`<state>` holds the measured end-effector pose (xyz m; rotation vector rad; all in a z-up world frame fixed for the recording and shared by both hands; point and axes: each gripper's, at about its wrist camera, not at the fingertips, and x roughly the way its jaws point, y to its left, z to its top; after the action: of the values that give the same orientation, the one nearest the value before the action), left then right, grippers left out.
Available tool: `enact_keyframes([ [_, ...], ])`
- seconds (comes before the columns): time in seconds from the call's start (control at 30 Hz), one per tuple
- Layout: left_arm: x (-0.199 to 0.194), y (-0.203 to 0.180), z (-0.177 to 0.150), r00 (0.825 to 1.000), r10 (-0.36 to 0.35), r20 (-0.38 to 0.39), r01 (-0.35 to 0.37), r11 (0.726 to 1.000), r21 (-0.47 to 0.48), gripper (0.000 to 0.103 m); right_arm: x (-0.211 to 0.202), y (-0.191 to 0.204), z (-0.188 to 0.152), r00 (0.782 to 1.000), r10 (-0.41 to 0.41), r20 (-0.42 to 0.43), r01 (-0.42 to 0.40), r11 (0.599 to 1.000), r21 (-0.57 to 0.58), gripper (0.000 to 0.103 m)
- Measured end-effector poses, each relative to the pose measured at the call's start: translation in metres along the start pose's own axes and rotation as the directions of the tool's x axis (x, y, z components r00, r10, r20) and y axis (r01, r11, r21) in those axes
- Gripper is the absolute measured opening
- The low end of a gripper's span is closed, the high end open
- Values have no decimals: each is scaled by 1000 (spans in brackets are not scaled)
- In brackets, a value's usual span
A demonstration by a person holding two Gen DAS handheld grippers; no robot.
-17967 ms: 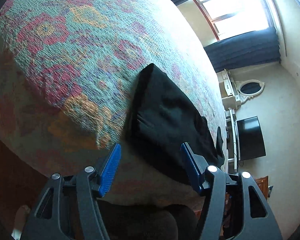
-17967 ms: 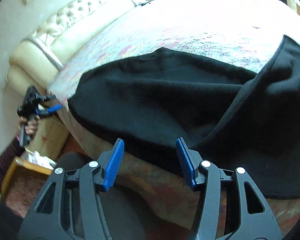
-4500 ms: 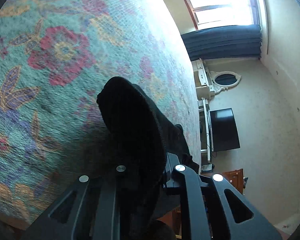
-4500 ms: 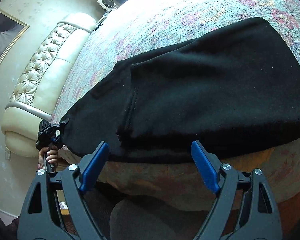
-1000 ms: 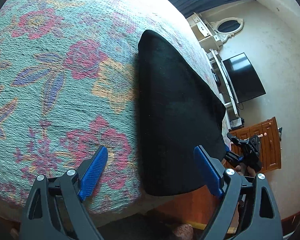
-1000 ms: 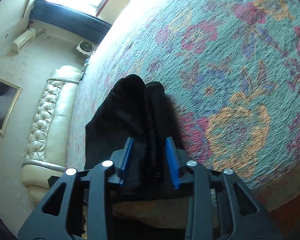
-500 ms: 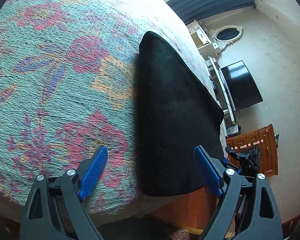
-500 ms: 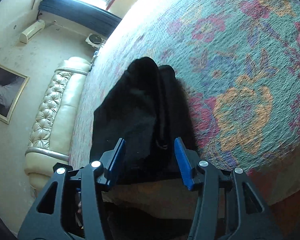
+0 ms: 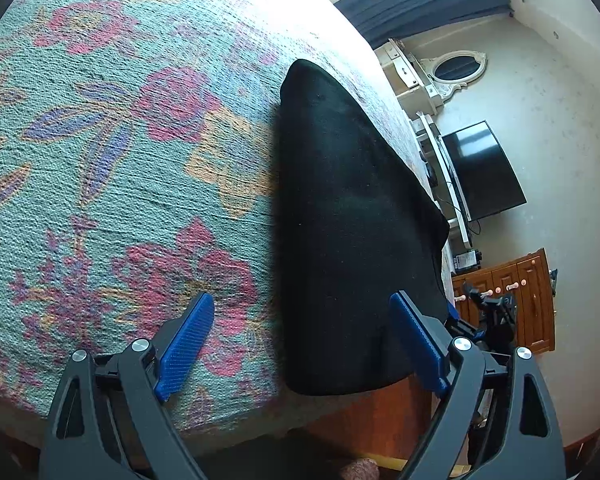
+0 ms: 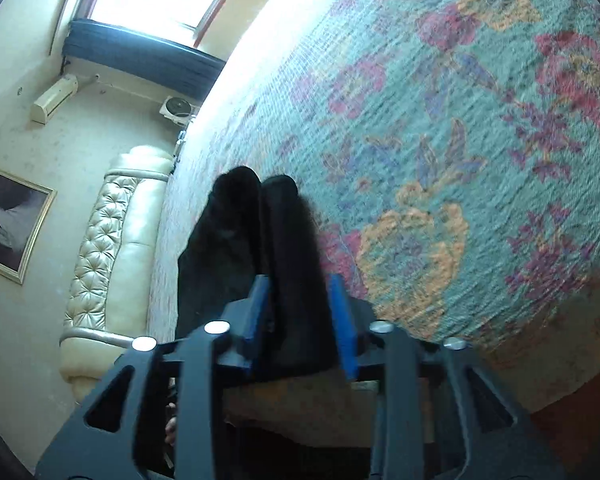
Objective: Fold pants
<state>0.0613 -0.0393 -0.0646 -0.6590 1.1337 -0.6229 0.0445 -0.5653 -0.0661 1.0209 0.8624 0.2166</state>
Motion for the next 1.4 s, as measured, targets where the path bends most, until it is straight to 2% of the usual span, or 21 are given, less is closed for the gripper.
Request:
enact_keyframes([
  [0.03,0,0,0,1000,2,-4,-2,1000,3,88,2,8,5,999,23,27,-23,1000,-12,62],
  [0.1,0,0,-1,1000,-1,-4,1,1000,8,88,17,24,21,998,54,26,-53,997,-55,62],
  [0.3,1,-2,-5,1000,4,4,-4,1000,28,88,76,62,56,999,27,18,-23,980,-199,63],
  [0.33,2,-3,-6,1000,9,4,-9,999,31,88,87,63,58,1000,7,-8,-8,978,-207,56],
  [0.37,2,-4,-8,1000,13,5,-13,999,35,88,99,60,61,998,-30,-50,19,978,-208,10],
  [0.4,3,-5,-9,1000,15,5,-15,999,41,88,110,57,64,993,-90,-73,74,977,-201,4],
  [0.43,3,-6,-10,1000,15,5,-15,999,46,89,115,53,65,990,-123,-65,109,975,-195,4],
  [0.47,3,-7,-11,1000,11,3,-11,999,51,90,117,51,65,990,-124,-61,111,977,-184,4],
  [0.53,3,-7,-11,1000,4,-5,-4,998,58,91,110,51,63,993,-114,-23,109,981,-161,7],
  [0.6,3,-9,-9,1000,-2,-12,3,998,57,91,98,51,58,994,-110,18,111,983,-146,25],
  [0.63,3,-9,-9,1000,-6,-14,7,999,53,91,91,49,54,993,-112,31,115,983,-142,35],
  [0.67,3,-8,-8,1000,-11,-17,12,999,48,91,85,46,49,992,-125,34,129,983,-132,60],
  [0.7,3,-8,-7,1000,-17,-22,18,999,43,91,80,41,44,991,-130,26,133,984,-121,73],
  [0.83,0,-5,-3,997,-67,-40,67,998,5,91,65,9,18,992,-112,-59,107,991,-80,73],
  [0.97,4,-5,-2,983,-175,-62,171,983,-60,91,53,-22,-4,991,43,-129,-39,999,34,73],
  [1.13,19,-13,-5,973,-203,-107,197,978,-62,91,54,-28,-18,965,147,-216,-138,989,57,77],
  [1.3,30,-19,-2,975,-176,-133,173,984,-35,91,60,-20,-28,963,127,-239,-135,991,-16,86],
  [1.4,35,-24,1,976,-178,-125,174,984,-45,91,67,-9,-34,968,94,-235,-113,991,-69,86],
])
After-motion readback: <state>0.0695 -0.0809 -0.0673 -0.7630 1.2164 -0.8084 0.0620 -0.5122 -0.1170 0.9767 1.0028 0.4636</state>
